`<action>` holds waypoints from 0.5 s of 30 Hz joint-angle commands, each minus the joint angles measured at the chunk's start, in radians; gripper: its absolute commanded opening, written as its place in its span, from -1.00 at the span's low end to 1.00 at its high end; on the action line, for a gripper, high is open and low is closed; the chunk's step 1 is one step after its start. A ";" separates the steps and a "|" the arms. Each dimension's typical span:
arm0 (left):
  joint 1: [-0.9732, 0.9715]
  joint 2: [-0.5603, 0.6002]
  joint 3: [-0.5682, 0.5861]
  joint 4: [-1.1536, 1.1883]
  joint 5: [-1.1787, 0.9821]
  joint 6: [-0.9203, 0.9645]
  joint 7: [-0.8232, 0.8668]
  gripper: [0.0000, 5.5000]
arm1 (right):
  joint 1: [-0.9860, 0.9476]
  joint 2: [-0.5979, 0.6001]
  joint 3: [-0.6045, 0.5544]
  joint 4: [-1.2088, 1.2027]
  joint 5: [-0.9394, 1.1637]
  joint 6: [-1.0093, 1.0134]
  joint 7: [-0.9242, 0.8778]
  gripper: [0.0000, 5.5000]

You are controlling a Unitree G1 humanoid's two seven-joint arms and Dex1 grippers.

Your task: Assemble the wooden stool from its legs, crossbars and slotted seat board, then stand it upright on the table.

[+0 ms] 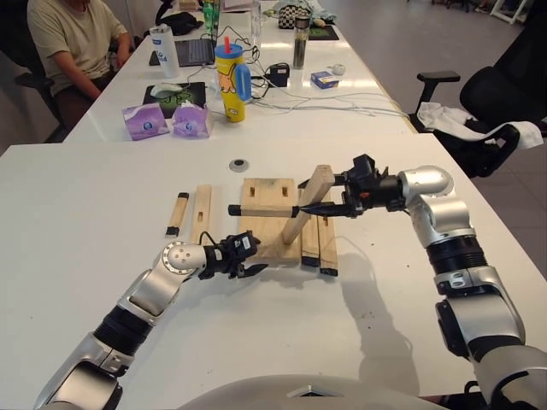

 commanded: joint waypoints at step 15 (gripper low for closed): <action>0.201 0.018 0.021 0.123 0.031 0.221 0.133 0.12 | 0.056 -0.231 -0.026 -0.079 -0.200 0.219 -0.146 0.35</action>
